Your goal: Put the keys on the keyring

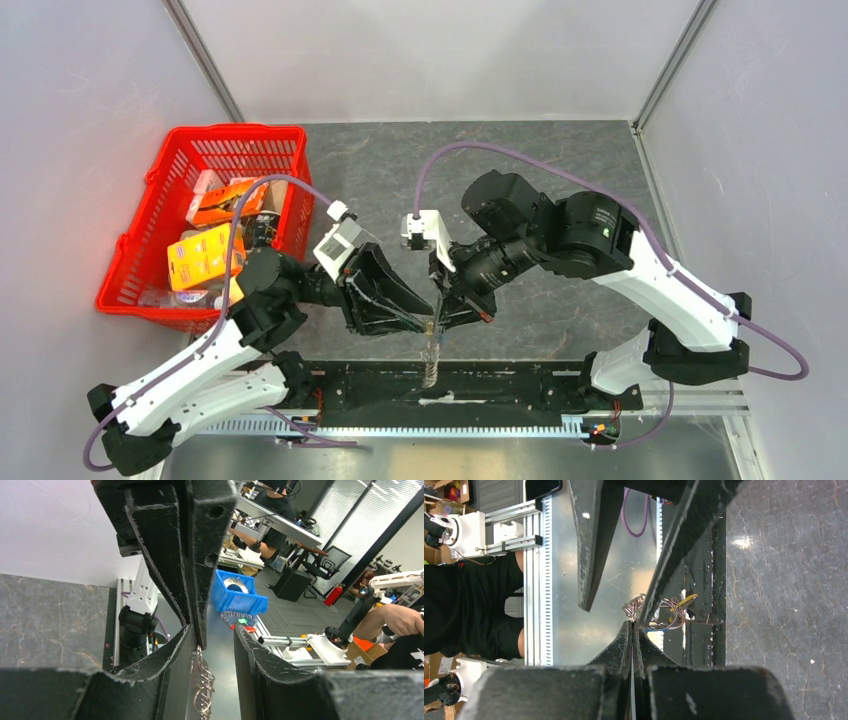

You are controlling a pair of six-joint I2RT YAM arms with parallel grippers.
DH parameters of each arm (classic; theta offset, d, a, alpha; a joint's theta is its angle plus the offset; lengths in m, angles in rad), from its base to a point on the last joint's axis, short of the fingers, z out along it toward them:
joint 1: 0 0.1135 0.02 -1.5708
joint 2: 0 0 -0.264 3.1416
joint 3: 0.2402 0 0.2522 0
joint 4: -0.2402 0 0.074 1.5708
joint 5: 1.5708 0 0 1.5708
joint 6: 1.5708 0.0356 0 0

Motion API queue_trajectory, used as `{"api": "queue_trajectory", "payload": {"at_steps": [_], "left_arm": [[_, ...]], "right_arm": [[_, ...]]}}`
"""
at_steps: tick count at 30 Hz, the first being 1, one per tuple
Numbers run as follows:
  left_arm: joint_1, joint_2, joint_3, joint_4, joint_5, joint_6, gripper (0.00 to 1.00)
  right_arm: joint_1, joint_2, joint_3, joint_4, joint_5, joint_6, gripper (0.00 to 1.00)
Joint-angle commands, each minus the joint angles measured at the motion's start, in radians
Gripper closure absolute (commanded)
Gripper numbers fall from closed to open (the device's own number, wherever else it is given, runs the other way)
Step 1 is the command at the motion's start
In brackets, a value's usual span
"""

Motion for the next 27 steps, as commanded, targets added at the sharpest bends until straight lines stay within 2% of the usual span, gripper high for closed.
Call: {"api": "queue_trajectory", "payload": {"at_steps": [1,11,18,27], "left_arm": [[0.001,0.019,0.045,-0.047,0.046,0.03,0.58],[0.001,-0.005,0.048,-0.124,0.028,0.074,0.62],[0.001,0.001,0.052,-0.134,0.036,0.077,0.75],[-0.001,0.0,0.053,-0.143,0.038,0.079,0.81]], "right_arm": [[0.017,0.005,0.06,0.02,-0.001,-0.023,1.0],[0.023,-0.006,0.063,0.025,0.015,-0.026,1.0],[0.024,-0.006,0.063,0.03,0.035,-0.022,1.0],[0.024,-0.012,0.062,0.036,0.051,-0.015,1.0]]}}
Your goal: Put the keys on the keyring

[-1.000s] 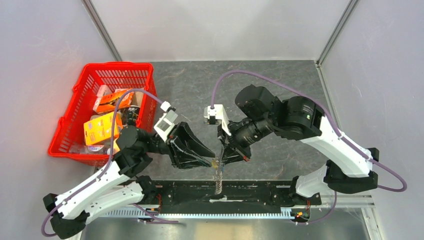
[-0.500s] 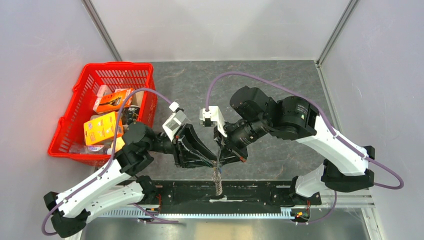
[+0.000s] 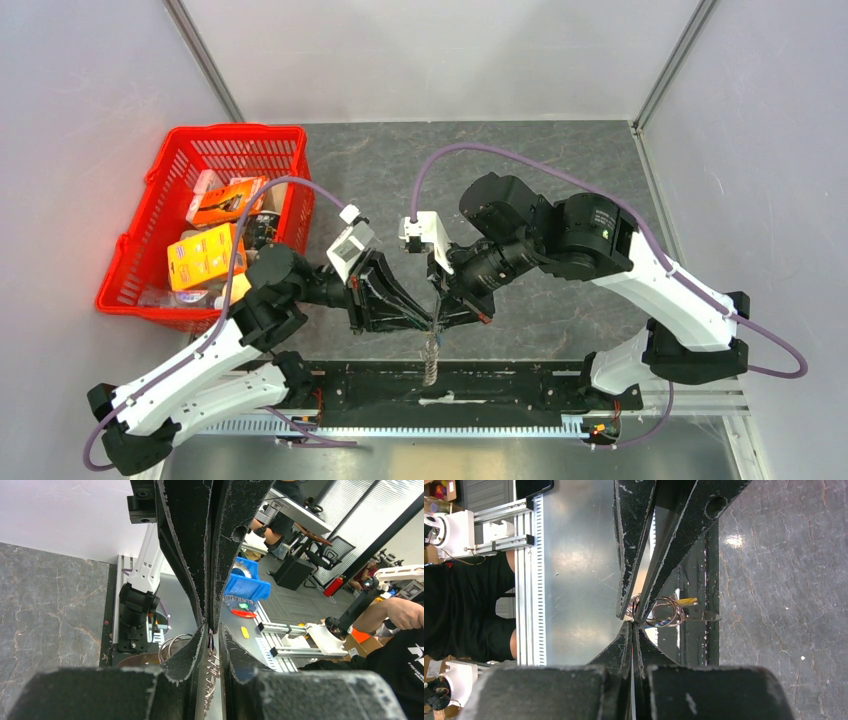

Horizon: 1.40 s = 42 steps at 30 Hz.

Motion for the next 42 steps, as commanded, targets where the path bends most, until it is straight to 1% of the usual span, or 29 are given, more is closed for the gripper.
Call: {"api": "queue_trajectory", "payload": {"at_steps": [1,4,6,9,15,16,18,20,22,23,28,30,34,42], "left_arm": [[0.001,0.0,0.043,-0.01,0.02,0.029,0.81],[-0.001,0.006,0.044,-0.016,0.024,0.033,0.83],[0.0,0.012,0.044,-0.019,0.027,0.035,0.87],[0.0,0.017,0.046,-0.023,0.028,0.041,0.98],[0.001,0.0,0.047,-0.03,-0.006,0.06,0.98],[0.0,-0.003,0.047,-0.029,-0.013,0.062,0.98],[0.001,-0.008,0.042,-0.014,-0.022,0.056,0.98],[0.0,-0.017,0.029,0.026,-0.034,0.035,0.98],[0.0,-0.028,0.013,0.068,-0.044,0.013,0.98],[0.0,-0.035,0.002,0.09,-0.053,0.001,0.98],[0.0,-0.067,-0.045,0.183,-0.098,-0.048,0.98],[0.0,-0.077,-0.071,0.246,-0.119,-0.08,0.98],[0.0,-0.096,-0.128,0.384,-0.16,-0.136,0.98],[0.0,-0.168,-0.258,0.572,-0.345,-0.215,0.98]], "right_arm": [[0.006,-0.027,0.046,0.045,0.012,-0.005,1.0],[0.006,-0.027,0.054,0.046,0.012,-0.005,1.0],[0.006,-0.025,0.059,0.047,0.012,-0.005,1.0],[0.007,-0.025,0.06,0.045,0.01,-0.005,1.0],[0.011,-0.025,0.047,0.043,0.0,-0.017,1.0],[0.011,-0.026,0.043,0.045,-0.004,-0.019,0.98],[0.011,-0.036,0.026,0.061,-0.006,-0.017,0.83],[0.011,-0.059,0.003,0.091,-0.002,-0.01,0.71],[0.011,-0.086,-0.017,0.124,0.01,0.003,0.62],[0.011,-0.096,-0.022,0.136,0.023,0.01,0.59],[0.011,-0.161,-0.042,0.194,0.1,0.045,0.51],[0.011,-0.205,-0.072,0.238,0.143,0.052,0.51],[0.012,-0.27,-0.139,0.3,0.173,0.042,0.5],[0.012,-0.248,-0.179,0.332,0.179,-0.008,0.52]]}}
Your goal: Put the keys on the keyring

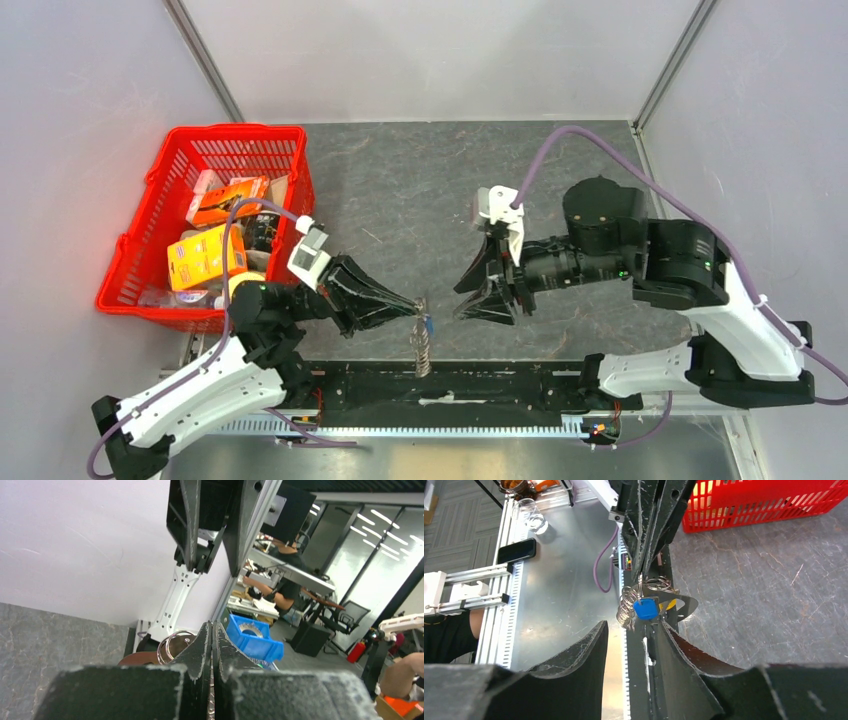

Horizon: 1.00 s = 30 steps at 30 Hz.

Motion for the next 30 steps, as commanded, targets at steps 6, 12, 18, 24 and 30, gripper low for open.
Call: {"api": "queue_trajectory", "payload": {"at_steps": [6,12,18,24,30], "left_arm": [[0.0,-0.073,-0.13,0.34,-0.247,-0.108,0.98],[0.0,-0.045,-0.174,0.479,-0.29,-0.146,0.98],[0.0,0.002,-0.195,0.578,-0.314,-0.191,0.98],[0.0,0.01,-0.203,0.602,-0.328,-0.204,0.98],[0.0,0.013,-0.208,0.613,-0.331,-0.213,0.98]], "right_arm": [[0.014,0.048,-0.031,0.104,0.018,-0.06,0.53],[0.061,0.069,-0.042,0.14,0.056,-0.135,0.54],[0.113,0.069,-0.08,0.191,0.103,-0.213,0.54],[0.17,0.064,-0.107,0.225,0.224,-0.29,0.53],[0.207,0.057,-0.122,0.272,0.297,-0.325,0.54]]}}
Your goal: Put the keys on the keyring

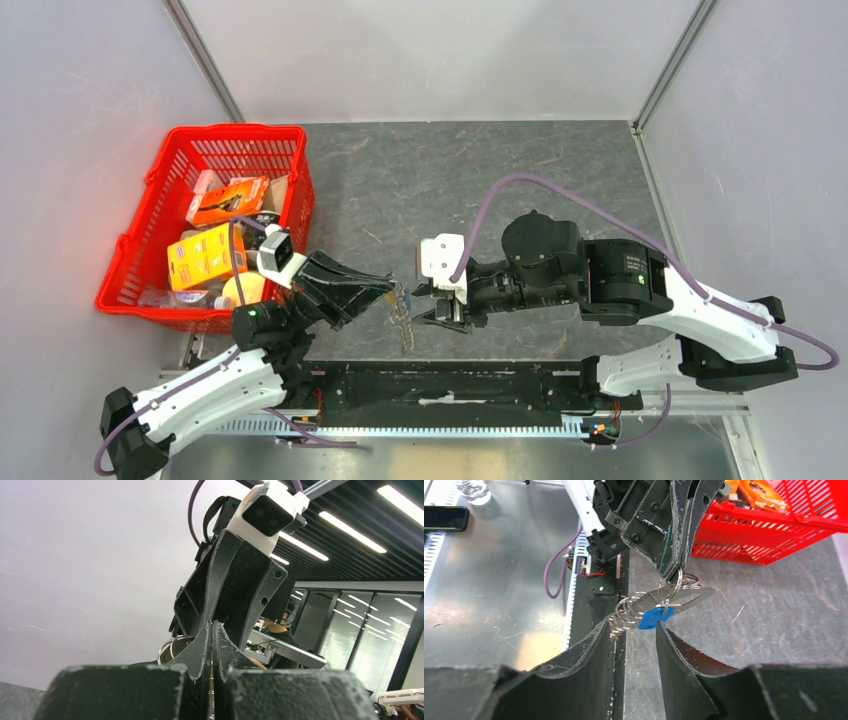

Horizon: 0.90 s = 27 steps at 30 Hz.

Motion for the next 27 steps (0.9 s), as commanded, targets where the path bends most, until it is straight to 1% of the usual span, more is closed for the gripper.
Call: {"api": "queue_trajectory", "payload": {"at_steps": [1,9,21,23,27], "left_arm": [[0.0,0.0,-0.005,0.087,-0.031,-0.042,0.98],[0.0,-0.001,-0.015,0.105,-0.025,-0.051,0.98],[0.0,0.0,-0.007,0.121,-0.001,-0.058,0.98],[0.0,-0.002,-0.008,0.124,0.0,-0.06,0.98],[0.0,-0.003,-0.007,0.124,-0.003,-0.058,0.98]], "right_arm": [[0.026,-0.012,0.0,0.089,0.093,-0.058,0.54],[0.033,-0.001,0.021,0.116,0.121,-0.057,0.58],[0.035,0.03,0.053,0.113,0.126,-0.041,0.76],[0.035,0.032,0.055,0.111,0.127,-0.041,0.81],[0.035,0.033,0.057,0.108,0.13,-0.039,0.94]]}}
